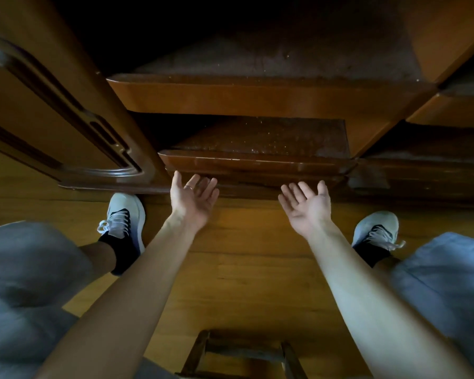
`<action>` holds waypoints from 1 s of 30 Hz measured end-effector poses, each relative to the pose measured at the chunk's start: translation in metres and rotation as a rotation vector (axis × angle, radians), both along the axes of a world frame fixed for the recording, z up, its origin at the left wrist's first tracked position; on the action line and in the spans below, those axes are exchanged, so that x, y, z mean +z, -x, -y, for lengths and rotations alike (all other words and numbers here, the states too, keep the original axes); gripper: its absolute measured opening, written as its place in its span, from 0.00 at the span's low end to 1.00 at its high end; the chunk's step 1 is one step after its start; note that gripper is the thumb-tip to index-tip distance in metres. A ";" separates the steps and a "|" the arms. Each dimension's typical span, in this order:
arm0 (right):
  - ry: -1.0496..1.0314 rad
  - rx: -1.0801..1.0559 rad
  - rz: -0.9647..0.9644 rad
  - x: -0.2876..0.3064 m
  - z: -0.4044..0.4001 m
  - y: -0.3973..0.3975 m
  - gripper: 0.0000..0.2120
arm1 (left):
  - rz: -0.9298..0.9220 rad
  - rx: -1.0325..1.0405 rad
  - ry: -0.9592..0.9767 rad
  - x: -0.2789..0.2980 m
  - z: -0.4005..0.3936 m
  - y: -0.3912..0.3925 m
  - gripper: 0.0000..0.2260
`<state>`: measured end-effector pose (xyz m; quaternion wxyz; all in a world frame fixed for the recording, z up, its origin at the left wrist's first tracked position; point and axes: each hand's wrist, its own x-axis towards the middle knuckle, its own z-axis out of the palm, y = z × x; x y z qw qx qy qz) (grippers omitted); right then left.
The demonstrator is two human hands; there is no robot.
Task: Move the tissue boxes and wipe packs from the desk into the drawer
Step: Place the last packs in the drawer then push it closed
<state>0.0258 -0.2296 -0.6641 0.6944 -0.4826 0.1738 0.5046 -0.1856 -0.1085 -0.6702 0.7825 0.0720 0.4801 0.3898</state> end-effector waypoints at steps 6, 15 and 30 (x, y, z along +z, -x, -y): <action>-0.051 -0.023 -0.046 0.022 -0.005 -0.009 0.36 | 0.040 0.008 0.027 0.033 -0.021 0.004 0.39; -0.159 -0.133 -0.213 0.017 -0.020 -0.008 0.42 | 0.130 0.051 0.090 0.018 -0.023 -0.007 0.41; 0.093 0.313 0.207 0.029 -0.002 -0.014 0.33 | -0.391 -0.306 -0.057 0.033 -0.010 0.007 0.25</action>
